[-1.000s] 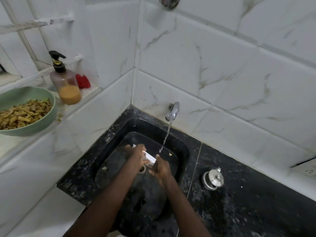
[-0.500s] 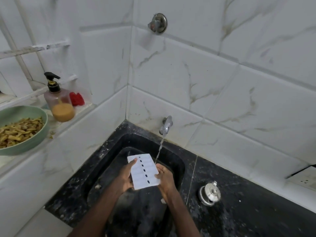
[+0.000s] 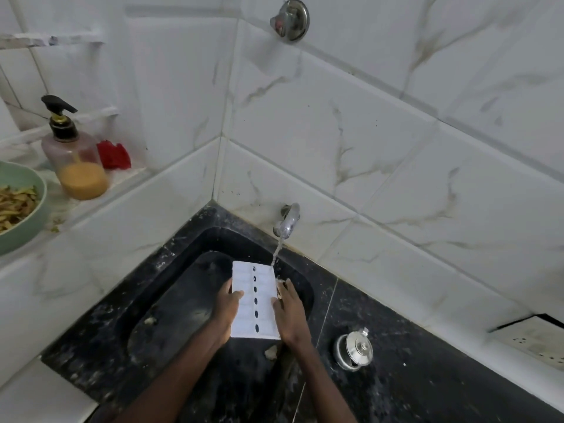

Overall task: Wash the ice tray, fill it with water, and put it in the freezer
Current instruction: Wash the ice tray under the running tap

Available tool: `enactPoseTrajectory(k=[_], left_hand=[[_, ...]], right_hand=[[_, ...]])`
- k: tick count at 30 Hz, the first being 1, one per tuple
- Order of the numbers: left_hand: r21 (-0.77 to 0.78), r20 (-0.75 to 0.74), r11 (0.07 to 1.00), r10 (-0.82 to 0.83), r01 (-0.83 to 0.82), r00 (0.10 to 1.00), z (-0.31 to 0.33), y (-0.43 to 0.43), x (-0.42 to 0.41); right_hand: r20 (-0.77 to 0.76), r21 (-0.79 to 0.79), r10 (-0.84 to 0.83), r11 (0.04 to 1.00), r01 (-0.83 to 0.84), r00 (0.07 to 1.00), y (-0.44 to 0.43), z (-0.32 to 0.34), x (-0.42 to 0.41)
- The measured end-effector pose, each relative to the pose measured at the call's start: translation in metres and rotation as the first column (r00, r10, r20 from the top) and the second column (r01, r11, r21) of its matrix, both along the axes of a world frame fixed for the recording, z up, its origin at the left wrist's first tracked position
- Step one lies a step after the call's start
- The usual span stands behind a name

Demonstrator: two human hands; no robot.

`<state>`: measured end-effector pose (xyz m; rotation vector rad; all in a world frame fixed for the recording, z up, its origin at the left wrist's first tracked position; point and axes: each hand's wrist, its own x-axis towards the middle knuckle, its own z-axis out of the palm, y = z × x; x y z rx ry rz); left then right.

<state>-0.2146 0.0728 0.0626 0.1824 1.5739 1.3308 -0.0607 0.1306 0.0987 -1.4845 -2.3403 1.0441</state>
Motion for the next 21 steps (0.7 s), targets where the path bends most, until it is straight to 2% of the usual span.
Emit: enactPoseTrajectory(k=[5,10,12,15,18,21], left_hand=[[-0.016,-0.019,0.999,0.028,-0.029,0.999,-0.003,0.004,0.017],[0.133,-0.020,0.986,0.107,-0.103,0.994,-0.012,0.007,0.022],[0.113,-0.042,0.989,0.101,-0.096,0.994,-0.020,0.006,0.015],[0.090,-0.088,0.992,0.100,-0.092,0.991,-0.025,0.007,0.014],[0.104,-0.117,0.993,0.065,-0.053,0.991,-0.025,0.015,0.020],[0.067,-0.125,0.997,0.043,-0.035,0.991,-0.030,0.014,0.008]], right_hand=[[0.199,0.028,0.124,0.991,-0.132,0.972,0.039,-0.010,-0.010],[0.202,-0.030,0.226,0.974,-0.224,0.953,0.044,-0.015,-0.032],[0.183,0.022,0.235,0.970,-0.243,0.955,0.047,-0.015,-0.032],[0.237,0.182,0.132,0.967,-0.177,0.963,0.063,-0.016,-0.030],[0.236,0.128,0.107,0.982,-0.140,0.966,0.062,-0.015,-0.044],[0.167,0.079,0.215,0.970,-0.230,0.962,0.057,-0.019,-0.052]])
